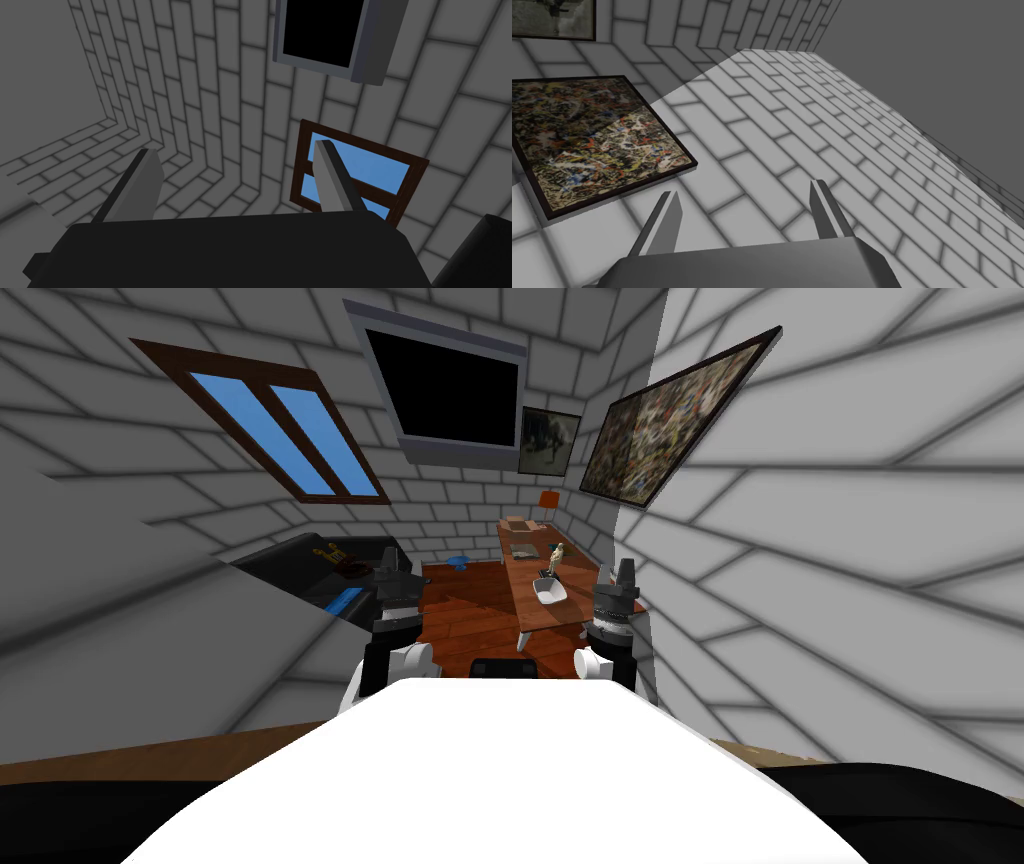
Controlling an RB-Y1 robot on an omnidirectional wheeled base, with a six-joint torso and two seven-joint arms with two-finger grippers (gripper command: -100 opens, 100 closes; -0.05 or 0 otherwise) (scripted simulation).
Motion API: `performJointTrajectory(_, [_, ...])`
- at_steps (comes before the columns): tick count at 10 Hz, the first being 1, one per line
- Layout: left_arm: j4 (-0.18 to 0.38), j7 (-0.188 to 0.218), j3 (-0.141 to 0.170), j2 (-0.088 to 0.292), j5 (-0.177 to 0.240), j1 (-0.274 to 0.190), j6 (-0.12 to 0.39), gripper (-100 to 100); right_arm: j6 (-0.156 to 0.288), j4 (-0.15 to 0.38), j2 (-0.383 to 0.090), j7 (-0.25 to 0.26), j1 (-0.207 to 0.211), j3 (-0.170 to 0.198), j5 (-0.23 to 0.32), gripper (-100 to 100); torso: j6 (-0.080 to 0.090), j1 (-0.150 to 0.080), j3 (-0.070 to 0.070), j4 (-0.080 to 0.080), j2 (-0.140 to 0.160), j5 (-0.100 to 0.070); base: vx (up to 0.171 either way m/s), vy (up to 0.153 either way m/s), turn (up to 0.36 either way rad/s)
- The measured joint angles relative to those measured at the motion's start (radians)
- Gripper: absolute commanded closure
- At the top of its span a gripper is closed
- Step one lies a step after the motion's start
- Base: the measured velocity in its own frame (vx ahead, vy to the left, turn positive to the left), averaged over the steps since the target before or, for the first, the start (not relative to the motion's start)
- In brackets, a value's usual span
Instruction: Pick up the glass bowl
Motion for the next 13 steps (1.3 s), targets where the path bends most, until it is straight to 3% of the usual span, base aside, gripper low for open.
performJointTrajectory(10, [0.000, 0.000, 0.000, 0.000, 0.000, 0.000, 0.000, 0, 0.026, 0.111, -0.263, 0.051, -0.054, 0.083, 0.114, -100, 0.000, 0.000, 0.002, 0.001, 0.003, 0.000, -0.054, 0.004, -0.012])
performJointTrajectory(13, [0.000, 0.000, 0.000, 0.000, 0.000, 0.000, 0.000, 0, 0.028, 0.149, -0.337, 0.078, -0.063, 0.128, 0.164, -100, 0.000, 0.000, 0.002, 0.001, 0.004, 0.000, -0.055, 0.002, -0.015])
